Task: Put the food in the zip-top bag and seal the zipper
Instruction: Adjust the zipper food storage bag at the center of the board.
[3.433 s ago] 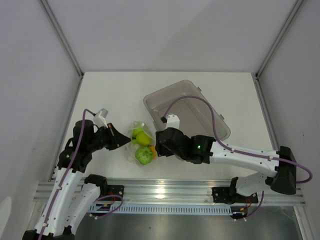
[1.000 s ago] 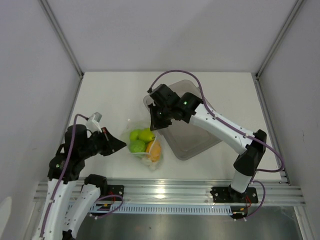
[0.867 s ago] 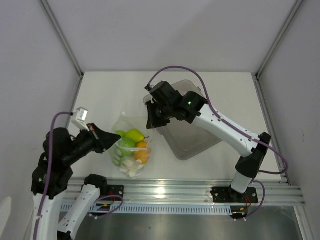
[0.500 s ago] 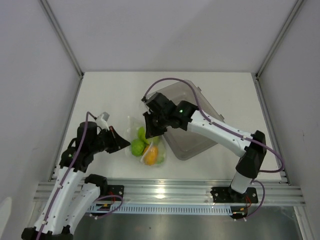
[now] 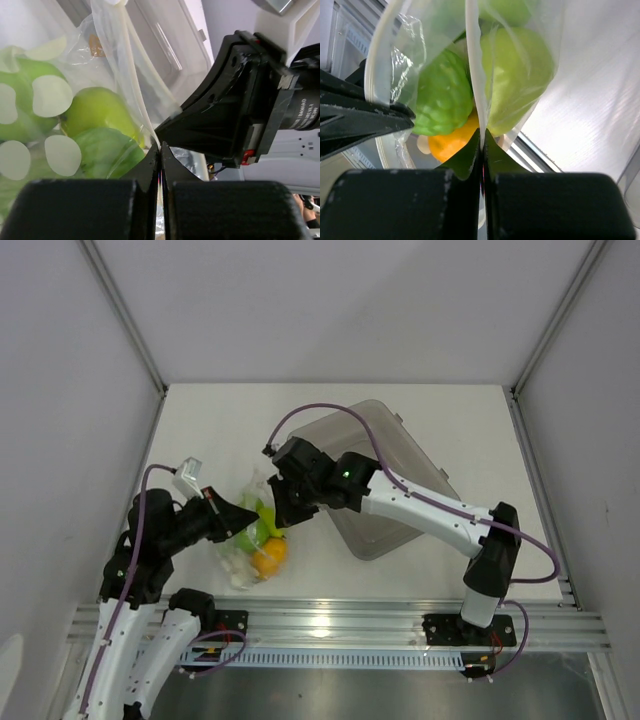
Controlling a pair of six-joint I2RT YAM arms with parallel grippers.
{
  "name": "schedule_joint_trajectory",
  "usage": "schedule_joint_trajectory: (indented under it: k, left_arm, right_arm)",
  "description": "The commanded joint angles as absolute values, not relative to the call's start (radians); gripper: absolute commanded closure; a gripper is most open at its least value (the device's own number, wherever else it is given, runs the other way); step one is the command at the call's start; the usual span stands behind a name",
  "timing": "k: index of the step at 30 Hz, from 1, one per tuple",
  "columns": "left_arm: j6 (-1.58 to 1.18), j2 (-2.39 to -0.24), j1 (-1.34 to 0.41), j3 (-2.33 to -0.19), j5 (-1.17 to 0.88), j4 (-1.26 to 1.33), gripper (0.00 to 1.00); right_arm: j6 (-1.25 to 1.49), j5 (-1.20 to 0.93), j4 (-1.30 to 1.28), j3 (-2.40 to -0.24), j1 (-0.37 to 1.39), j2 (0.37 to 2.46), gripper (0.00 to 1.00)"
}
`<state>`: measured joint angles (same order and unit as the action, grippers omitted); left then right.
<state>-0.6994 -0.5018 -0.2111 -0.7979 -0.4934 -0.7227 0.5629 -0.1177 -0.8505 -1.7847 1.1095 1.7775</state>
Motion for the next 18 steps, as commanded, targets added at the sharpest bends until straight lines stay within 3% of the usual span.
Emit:
schedule_joint_trajectory:
  k: [1, 7, 18]
  left_arm:
    - [-0.755, -0.524, -0.216, -0.819, -0.563, -0.641, 0.99]
    - [-0.741, -0.534, -0.218, -0.767, -0.568, -0.626, 0.99]
    - [-0.713, -0.512, -0.216, -0.718, -0.549, -0.647, 0.99]
  right_arm:
    - [0.589, -0.147, -0.743, -1.836, 1.129, 1.792, 0.98]
    - [0.607, -0.117, -0.739, -1.830, 1.149, 1.802, 0.90]
    - [0.620, -0.011, -0.753, -1.773, 1.146, 1.734, 0.89]
